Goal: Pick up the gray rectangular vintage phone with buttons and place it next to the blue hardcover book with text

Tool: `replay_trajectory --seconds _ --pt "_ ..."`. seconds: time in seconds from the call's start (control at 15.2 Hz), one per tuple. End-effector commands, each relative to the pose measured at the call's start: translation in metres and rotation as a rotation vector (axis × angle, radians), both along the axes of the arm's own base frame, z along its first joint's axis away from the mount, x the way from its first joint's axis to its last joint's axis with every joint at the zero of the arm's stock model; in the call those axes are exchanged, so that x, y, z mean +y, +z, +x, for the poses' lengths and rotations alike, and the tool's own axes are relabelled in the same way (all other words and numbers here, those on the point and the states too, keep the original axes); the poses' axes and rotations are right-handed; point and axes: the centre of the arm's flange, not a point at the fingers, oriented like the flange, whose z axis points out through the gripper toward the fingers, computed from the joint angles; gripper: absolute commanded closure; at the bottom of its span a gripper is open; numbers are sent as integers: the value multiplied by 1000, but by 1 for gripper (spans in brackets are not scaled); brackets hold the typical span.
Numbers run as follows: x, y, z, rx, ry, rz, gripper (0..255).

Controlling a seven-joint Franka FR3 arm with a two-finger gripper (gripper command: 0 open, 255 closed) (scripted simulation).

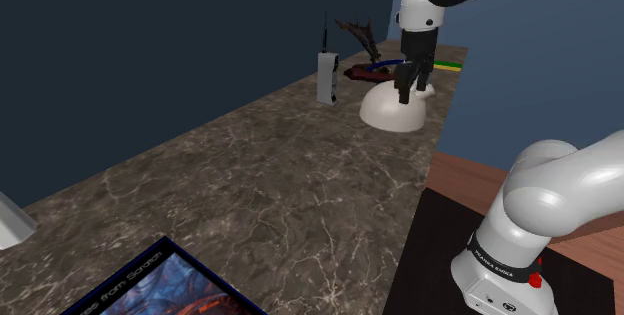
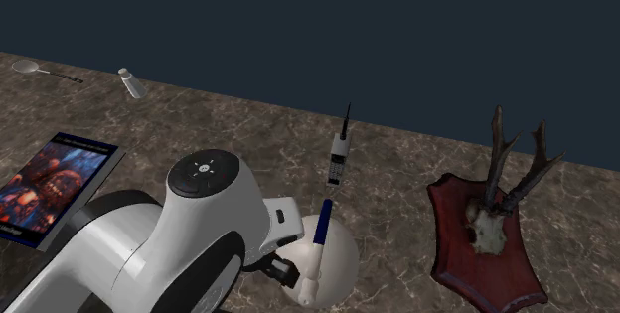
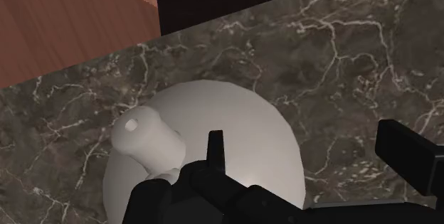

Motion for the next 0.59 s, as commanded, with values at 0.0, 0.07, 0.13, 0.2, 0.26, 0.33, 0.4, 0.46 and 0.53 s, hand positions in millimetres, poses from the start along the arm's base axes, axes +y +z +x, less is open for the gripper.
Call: replay_trajectory --seconds 0.0,0.07,0.13,0.2,0.26,0.33,0.4,0.46,0.53 --pt "0 0 0 0 0 0 0" --pt "-3 3 12 -4 8 5 0" --pt "-6 6 24 -9 16 10 0" --pt "-9 9 36 -13 24 16 0" --pt "-11 13 47 -18 33 21 0" --pt "-14 16 59 -22 41 26 0" --pt "-16 19 71 -27 49 31 0" --pt "-19 23 83 -31 57 37 0" --pt "-21 26 95 -36 65 42 0"
